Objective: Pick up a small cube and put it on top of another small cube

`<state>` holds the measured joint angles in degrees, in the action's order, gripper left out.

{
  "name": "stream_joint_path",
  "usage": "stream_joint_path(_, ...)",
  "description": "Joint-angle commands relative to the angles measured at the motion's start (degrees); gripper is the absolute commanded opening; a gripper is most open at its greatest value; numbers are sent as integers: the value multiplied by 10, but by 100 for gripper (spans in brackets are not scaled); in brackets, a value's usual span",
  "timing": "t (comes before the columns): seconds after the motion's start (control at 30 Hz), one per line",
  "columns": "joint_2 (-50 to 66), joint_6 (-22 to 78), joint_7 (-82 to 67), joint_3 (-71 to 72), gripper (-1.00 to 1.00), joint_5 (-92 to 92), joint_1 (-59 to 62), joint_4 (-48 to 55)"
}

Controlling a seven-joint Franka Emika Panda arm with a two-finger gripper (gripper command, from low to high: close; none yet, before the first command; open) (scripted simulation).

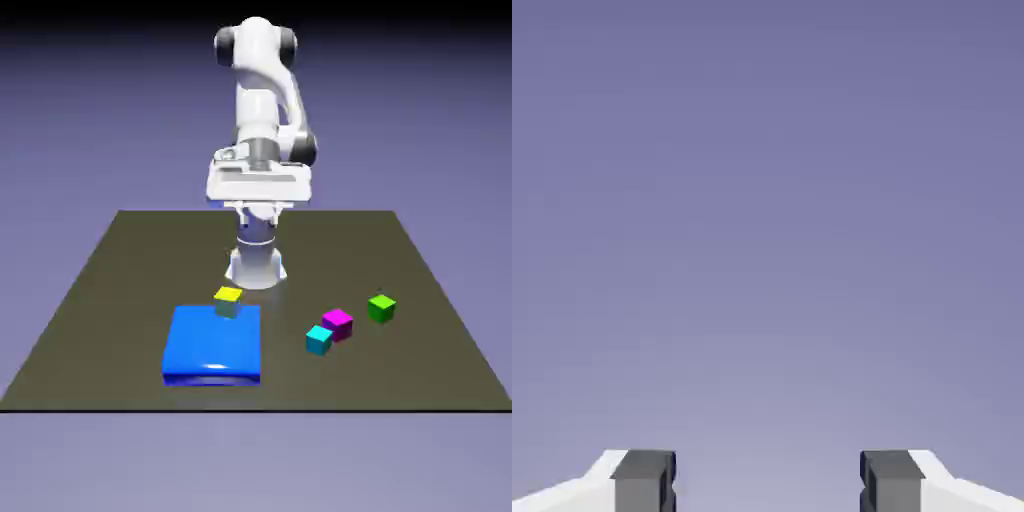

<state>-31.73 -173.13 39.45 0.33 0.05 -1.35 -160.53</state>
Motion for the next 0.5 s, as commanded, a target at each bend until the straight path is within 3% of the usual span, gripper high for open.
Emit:
stream_joint_path(0.0,8,7,-25,3,0,0,-5,4)
stream_joint_path(0.47,115,109,-374,41,0,7,-82,59)
